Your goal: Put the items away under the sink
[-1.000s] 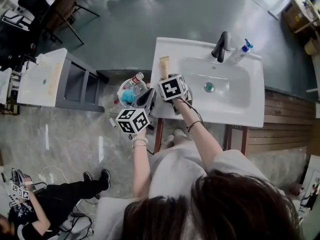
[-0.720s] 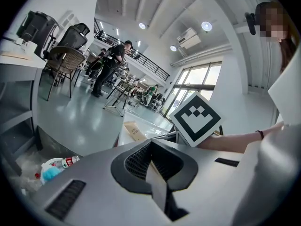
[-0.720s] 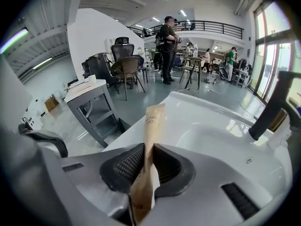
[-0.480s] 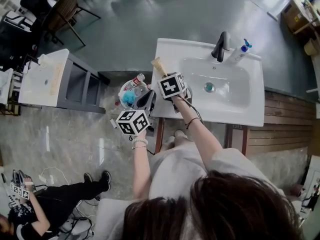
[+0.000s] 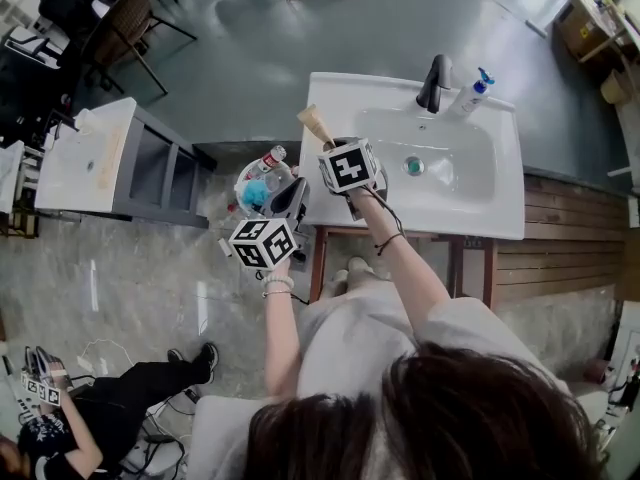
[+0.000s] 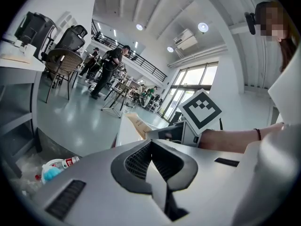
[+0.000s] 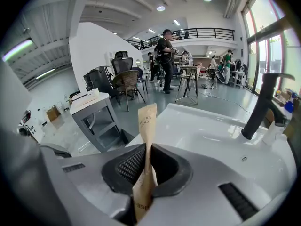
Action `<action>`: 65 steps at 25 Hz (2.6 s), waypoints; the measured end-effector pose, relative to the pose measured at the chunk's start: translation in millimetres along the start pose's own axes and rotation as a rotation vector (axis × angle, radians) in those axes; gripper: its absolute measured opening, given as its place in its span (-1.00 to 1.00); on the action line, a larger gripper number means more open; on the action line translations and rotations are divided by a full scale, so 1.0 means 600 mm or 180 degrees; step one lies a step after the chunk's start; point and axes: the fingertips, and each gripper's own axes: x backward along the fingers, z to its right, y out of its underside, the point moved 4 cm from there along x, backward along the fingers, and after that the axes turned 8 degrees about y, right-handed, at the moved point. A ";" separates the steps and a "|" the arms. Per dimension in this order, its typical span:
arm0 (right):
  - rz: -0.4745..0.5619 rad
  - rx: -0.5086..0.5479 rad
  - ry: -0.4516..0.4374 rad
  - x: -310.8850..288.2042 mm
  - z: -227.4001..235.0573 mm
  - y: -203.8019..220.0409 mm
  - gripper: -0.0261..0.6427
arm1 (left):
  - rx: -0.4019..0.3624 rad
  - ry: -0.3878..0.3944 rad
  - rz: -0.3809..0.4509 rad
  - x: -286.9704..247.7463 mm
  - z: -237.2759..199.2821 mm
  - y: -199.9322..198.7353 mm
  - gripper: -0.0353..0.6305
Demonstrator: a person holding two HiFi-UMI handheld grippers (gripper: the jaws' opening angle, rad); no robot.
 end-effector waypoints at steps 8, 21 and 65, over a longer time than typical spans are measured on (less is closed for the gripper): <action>0.0172 -0.0105 0.0062 0.060 -0.001 0.016 -0.79 | -0.0111 0.0160 -0.0020 0.026 0.032 0.013 -0.90; 0.0328 -0.0144 0.0001 0.132 -0.004 0.060 -0.79 | -0.0316 0.0234 -0.0051 0.052 0.088 0.038 -0.90; 0.0254 -0.0329 -0.0116 0.377 0.065 0.309 -0.79 | -0.0569 0.0317 -0.0186 0.090 0.358 0.216 -0.90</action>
